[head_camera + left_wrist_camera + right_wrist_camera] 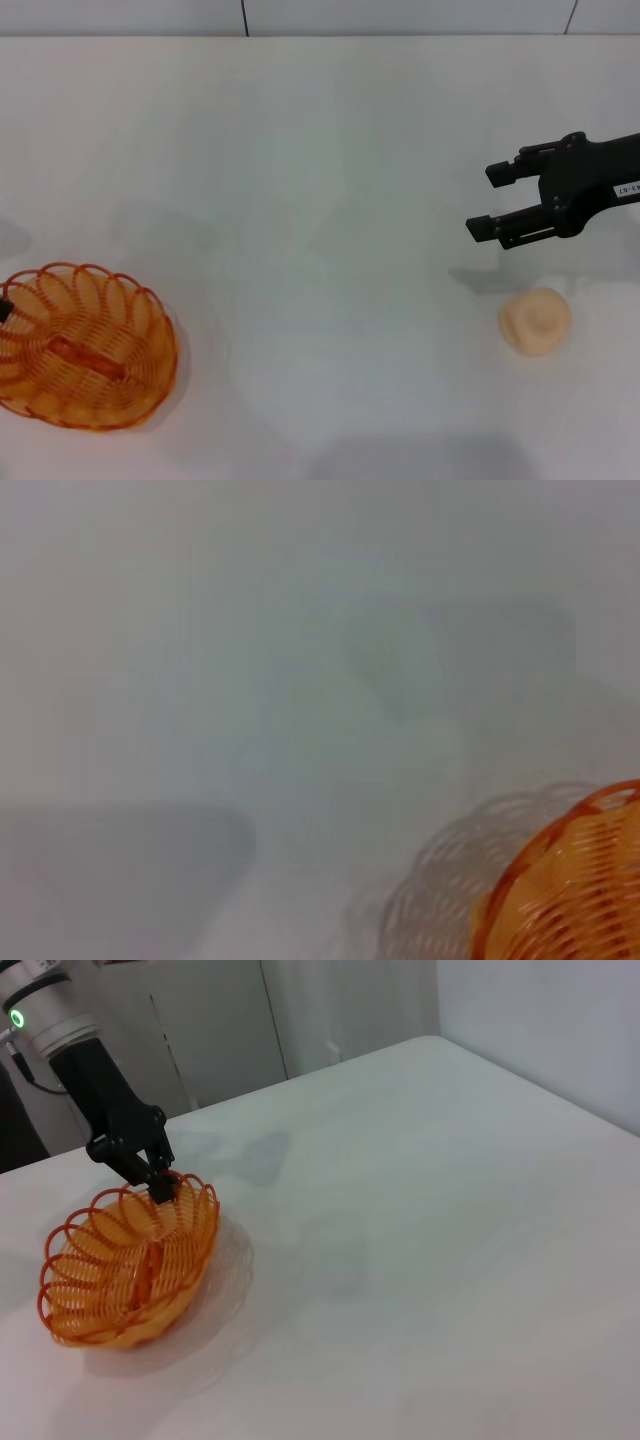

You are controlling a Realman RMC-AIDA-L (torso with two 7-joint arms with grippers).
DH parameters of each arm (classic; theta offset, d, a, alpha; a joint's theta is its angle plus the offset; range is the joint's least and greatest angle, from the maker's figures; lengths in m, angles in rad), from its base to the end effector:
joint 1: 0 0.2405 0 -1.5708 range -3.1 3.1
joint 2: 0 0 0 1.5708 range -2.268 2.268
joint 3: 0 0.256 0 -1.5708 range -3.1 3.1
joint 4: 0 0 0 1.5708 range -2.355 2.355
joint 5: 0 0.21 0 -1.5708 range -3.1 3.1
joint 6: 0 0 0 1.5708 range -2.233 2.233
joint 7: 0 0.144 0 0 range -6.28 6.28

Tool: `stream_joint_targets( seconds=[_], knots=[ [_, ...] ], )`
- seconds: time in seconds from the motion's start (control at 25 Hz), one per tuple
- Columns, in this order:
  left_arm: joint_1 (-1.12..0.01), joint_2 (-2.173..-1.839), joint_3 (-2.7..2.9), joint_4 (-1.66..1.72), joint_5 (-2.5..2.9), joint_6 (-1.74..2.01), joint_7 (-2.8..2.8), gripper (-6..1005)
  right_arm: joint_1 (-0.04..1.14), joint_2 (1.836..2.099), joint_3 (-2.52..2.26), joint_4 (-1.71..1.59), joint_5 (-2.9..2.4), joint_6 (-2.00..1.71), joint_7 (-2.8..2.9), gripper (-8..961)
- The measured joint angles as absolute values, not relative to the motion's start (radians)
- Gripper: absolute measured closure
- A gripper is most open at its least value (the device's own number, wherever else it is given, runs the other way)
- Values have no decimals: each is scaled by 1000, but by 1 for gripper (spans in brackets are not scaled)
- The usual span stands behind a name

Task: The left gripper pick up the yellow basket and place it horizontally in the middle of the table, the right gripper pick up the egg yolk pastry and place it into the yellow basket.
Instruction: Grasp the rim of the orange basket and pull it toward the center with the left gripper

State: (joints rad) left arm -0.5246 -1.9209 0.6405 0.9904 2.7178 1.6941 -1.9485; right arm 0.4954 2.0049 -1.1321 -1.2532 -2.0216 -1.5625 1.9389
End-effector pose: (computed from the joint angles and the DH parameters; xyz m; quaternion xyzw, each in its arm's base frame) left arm -0.3429 0.3146 0.1135 -0.8800 -0.4287 0.1268 0.1602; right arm 0.1855 0.3491 0.0433 -0.9763 0.1698 0.0783 0.1093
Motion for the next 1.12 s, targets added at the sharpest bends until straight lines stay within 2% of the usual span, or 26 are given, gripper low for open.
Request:
stream_joint_targets(
  seconds=[0.56, 1.12],
  knots=[
    [-516, -1910, 576, 996, 2590, 1700, -1929, 920, 492, 2006, -1132, -1248, -2022, -1565, 1939, 161],
    [-549, -1946, 519, 995, 2417, 1649, -2059, 931, 496, 2008, -1132, -1251, -2015, -1555, 1937, 161]
  ],
)
